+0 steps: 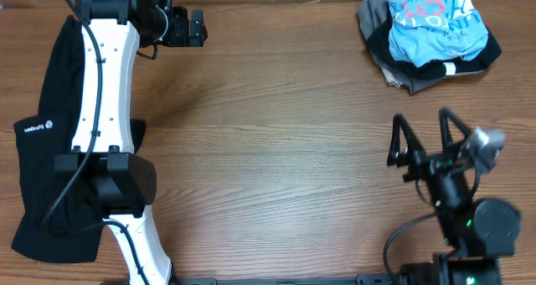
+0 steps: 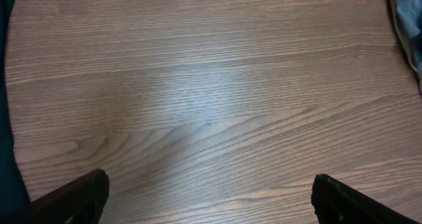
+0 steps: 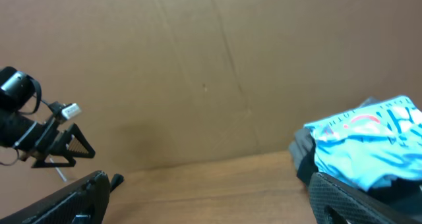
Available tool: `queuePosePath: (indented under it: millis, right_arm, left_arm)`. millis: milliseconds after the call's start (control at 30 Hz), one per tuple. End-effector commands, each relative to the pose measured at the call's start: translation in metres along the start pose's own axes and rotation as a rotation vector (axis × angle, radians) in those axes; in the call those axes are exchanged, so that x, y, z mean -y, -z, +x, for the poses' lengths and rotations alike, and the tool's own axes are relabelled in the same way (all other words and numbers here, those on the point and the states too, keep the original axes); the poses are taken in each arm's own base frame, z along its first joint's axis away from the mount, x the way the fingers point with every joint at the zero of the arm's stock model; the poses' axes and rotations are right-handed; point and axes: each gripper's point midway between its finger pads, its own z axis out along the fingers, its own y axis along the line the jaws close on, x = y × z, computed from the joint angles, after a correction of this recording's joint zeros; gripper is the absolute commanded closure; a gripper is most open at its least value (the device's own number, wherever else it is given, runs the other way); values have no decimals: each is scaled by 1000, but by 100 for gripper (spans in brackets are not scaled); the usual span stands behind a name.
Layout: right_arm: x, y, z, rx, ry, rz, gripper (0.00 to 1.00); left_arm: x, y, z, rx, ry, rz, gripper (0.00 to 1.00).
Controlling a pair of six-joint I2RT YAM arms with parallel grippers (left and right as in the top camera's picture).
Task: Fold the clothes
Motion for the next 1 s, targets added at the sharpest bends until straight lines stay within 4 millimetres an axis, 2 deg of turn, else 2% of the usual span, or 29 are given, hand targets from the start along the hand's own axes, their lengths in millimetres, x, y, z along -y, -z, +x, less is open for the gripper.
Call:
queuePosePath:
  millis: [0,233,667,833,967]
  right_arm:
    - [12,14,9,67,-30,61,0]
    - [24,24,26,129,-30,86,0]
    - [31,34,47,248,-21,40,0]
    - [36,33,56,221,-17,59,0]
    - [48,30,75,145,-17,108,0]
  left_arm:
    - [4,12,-6,34,-30,-1,0]
    - [4,12,-6,34,-30,-1,0]
    - [4,12,-6,34,-30,-1,0]
    - [4,12,-6,34,-30,-1,0]
    - [4,12,-6,34,-30,-1,0]
